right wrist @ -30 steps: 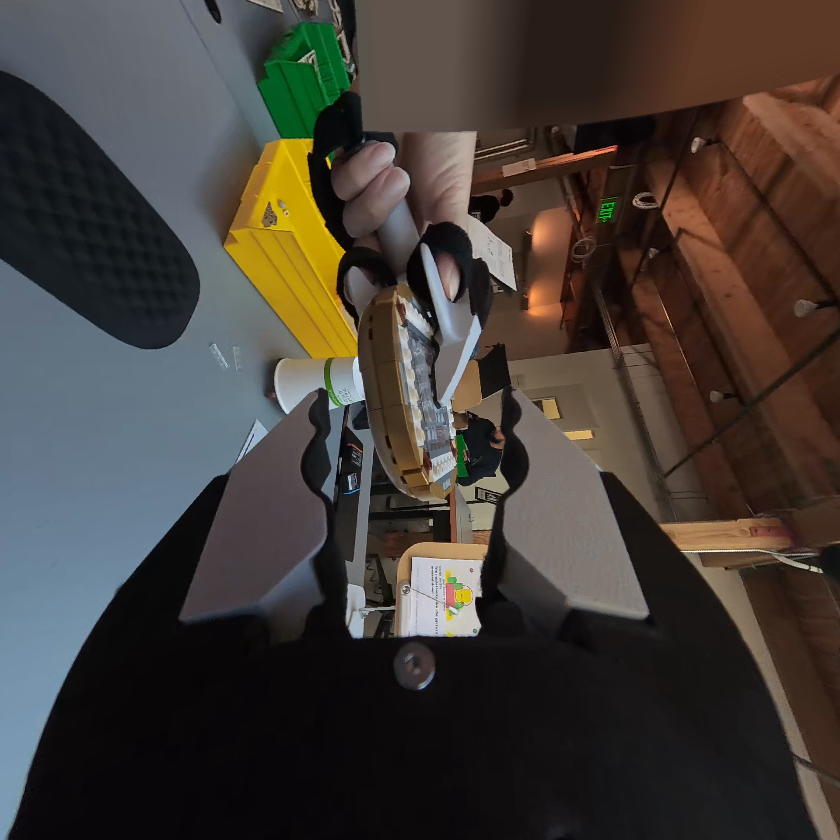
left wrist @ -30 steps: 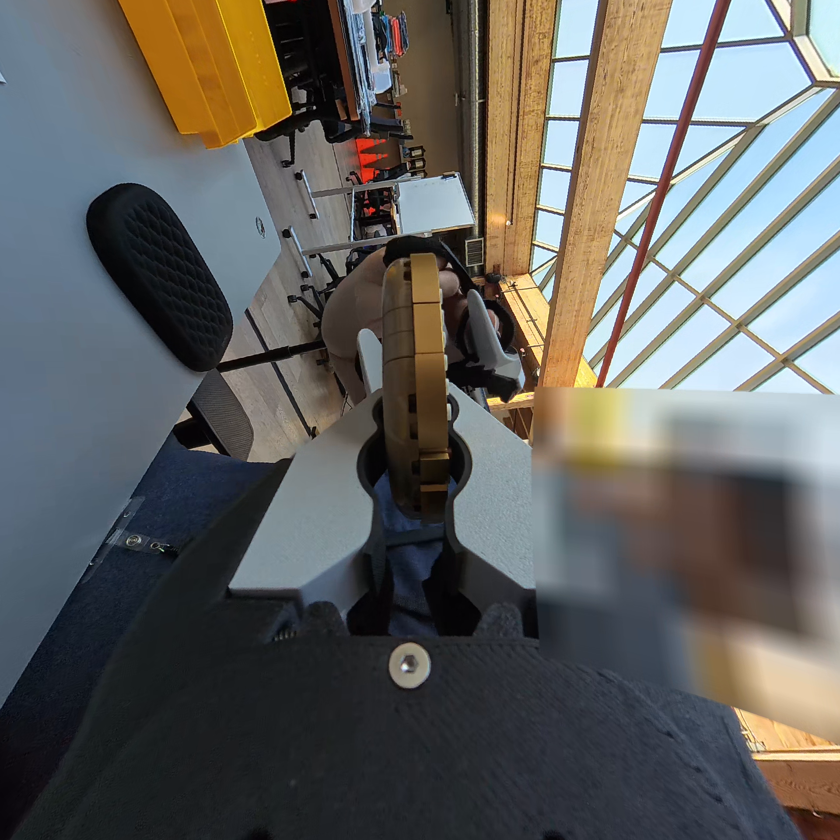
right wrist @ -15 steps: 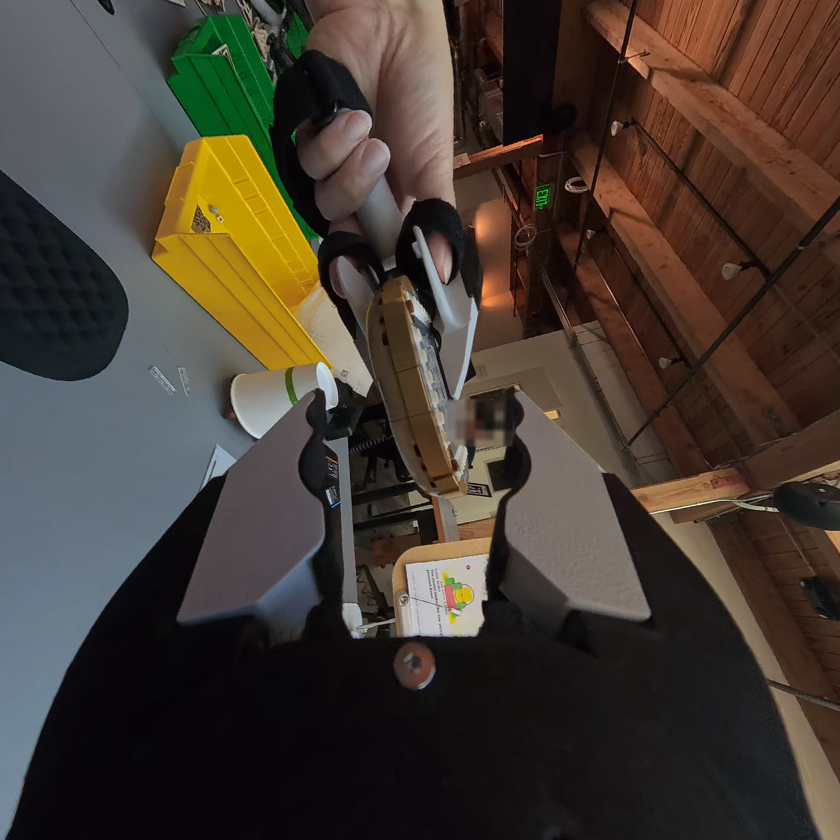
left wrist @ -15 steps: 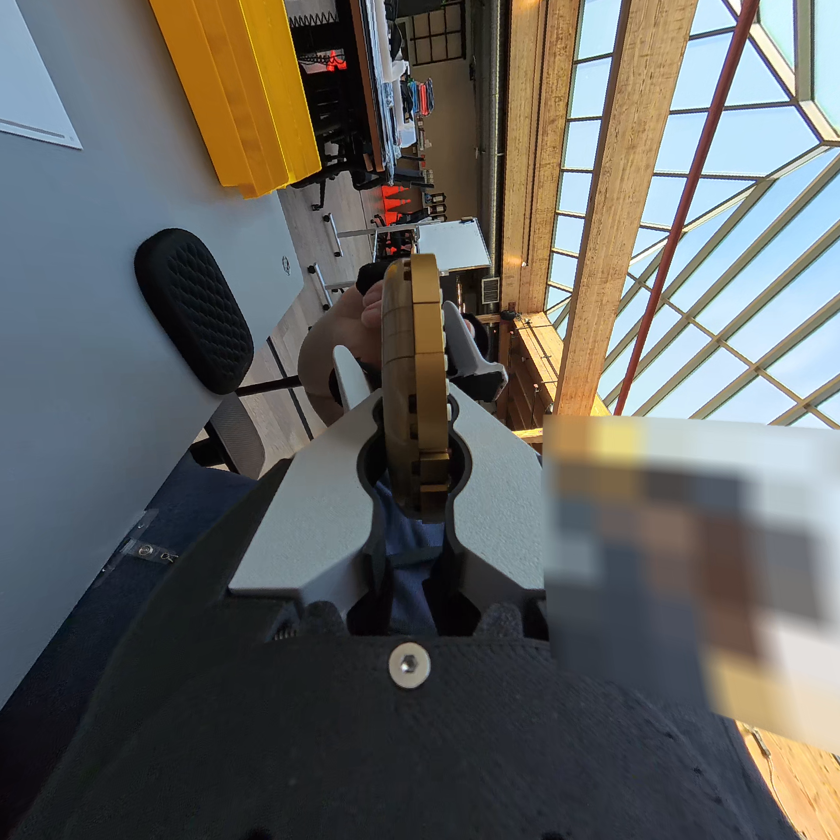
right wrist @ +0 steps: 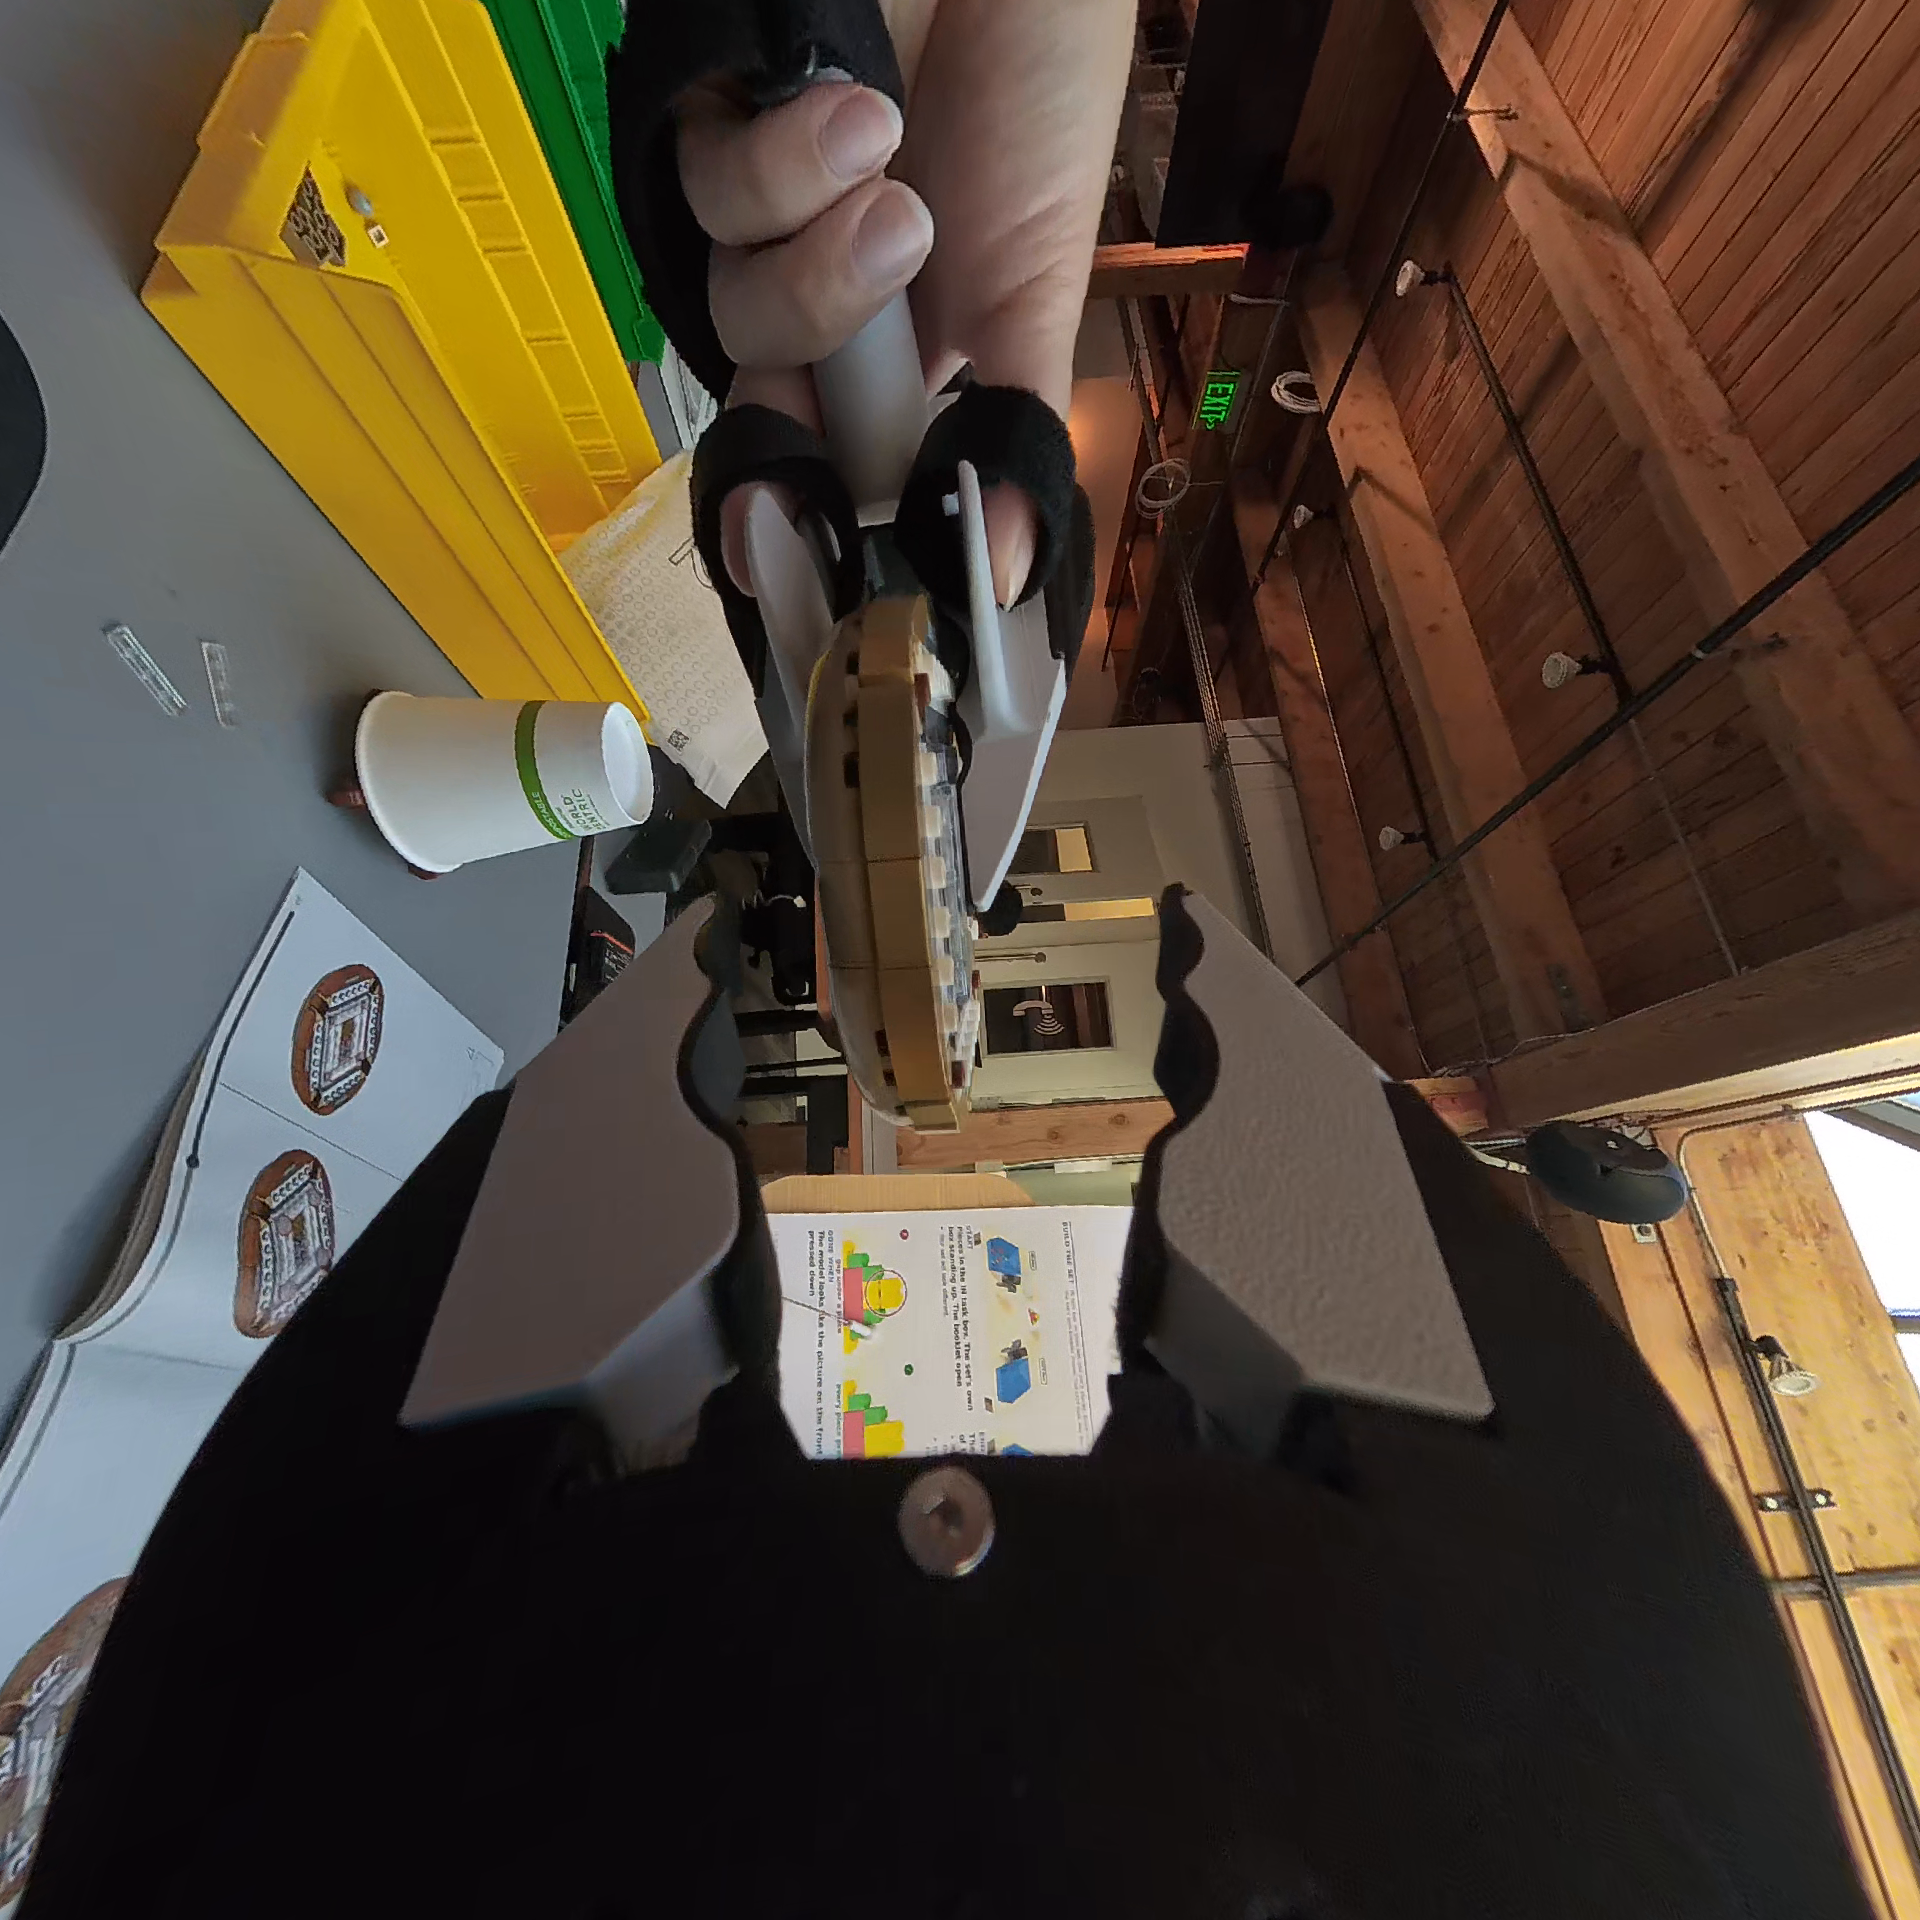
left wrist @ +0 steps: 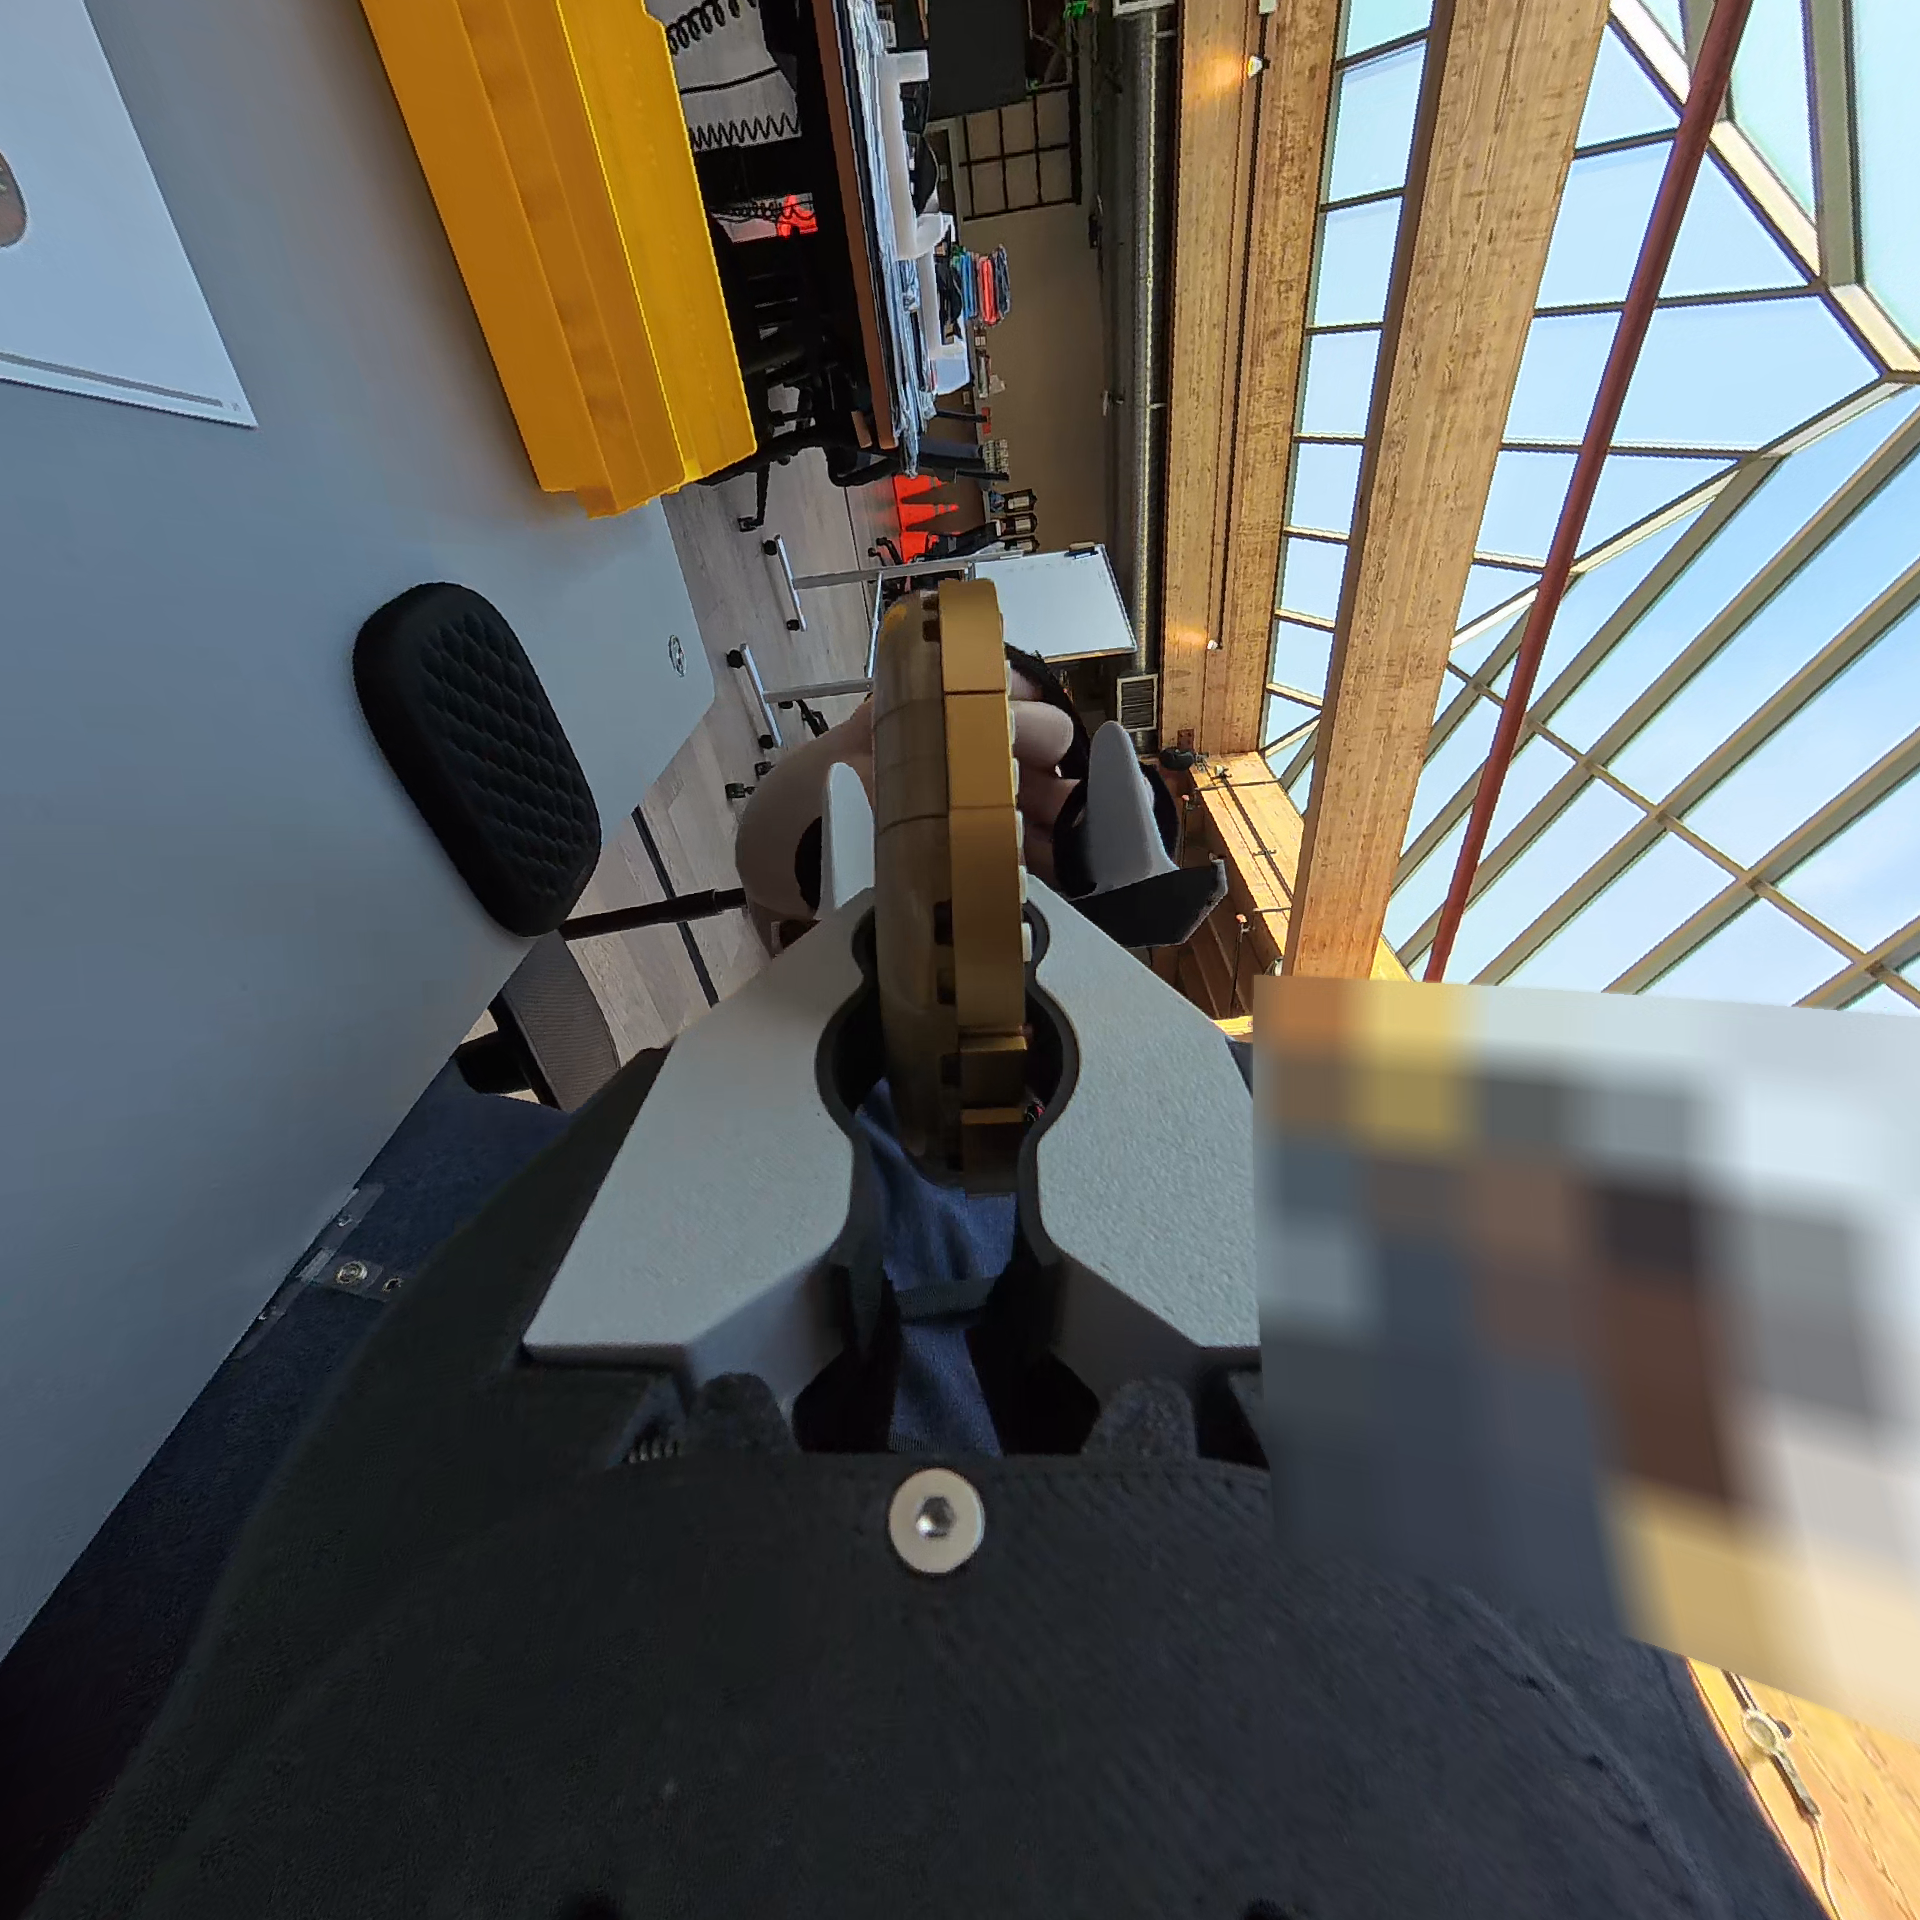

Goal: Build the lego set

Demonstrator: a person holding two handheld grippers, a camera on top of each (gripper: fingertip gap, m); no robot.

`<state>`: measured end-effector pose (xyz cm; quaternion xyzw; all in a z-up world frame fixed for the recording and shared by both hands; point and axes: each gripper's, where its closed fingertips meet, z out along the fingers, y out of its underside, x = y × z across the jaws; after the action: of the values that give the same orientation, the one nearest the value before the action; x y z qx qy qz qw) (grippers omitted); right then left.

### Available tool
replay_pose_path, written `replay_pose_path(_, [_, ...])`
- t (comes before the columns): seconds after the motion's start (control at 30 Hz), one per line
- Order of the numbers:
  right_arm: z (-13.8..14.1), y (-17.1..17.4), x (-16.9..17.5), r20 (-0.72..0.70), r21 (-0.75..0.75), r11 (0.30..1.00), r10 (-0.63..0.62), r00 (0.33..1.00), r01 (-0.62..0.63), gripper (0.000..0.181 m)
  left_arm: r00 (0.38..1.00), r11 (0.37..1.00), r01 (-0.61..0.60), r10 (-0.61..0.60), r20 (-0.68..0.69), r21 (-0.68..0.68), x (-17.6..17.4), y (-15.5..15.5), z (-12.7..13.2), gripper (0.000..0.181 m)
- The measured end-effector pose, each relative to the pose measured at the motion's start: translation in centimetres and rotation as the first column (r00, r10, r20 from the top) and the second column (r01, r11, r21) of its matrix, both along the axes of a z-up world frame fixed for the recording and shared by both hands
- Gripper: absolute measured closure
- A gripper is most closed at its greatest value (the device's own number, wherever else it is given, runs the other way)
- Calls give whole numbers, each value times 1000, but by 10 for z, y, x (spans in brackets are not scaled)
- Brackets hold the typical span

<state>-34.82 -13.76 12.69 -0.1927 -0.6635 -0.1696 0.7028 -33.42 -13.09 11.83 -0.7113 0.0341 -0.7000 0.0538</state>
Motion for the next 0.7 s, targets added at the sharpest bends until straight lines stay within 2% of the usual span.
replay_pose_path(0.2, [12, 6, 0, -42, 34, 999, -9, 999, 10, 102, 1000, 1000, -10, 10, -1, 6, -3, 3, 1, 162])
replay_pose_path(0.3, [6, 13, 0, -22, 10, 1000, -28, 999, 28, 103, 1000, 1000, -15, 15, -4, 9, -4, 4, 1, 162])
replay_pose_path(0.7, [-17, 6, -14, 75, -30, 999, 45, 996, -43, 106, 1000, 1000, -24, 24, -2, 13, -7, 7, -1, 162])
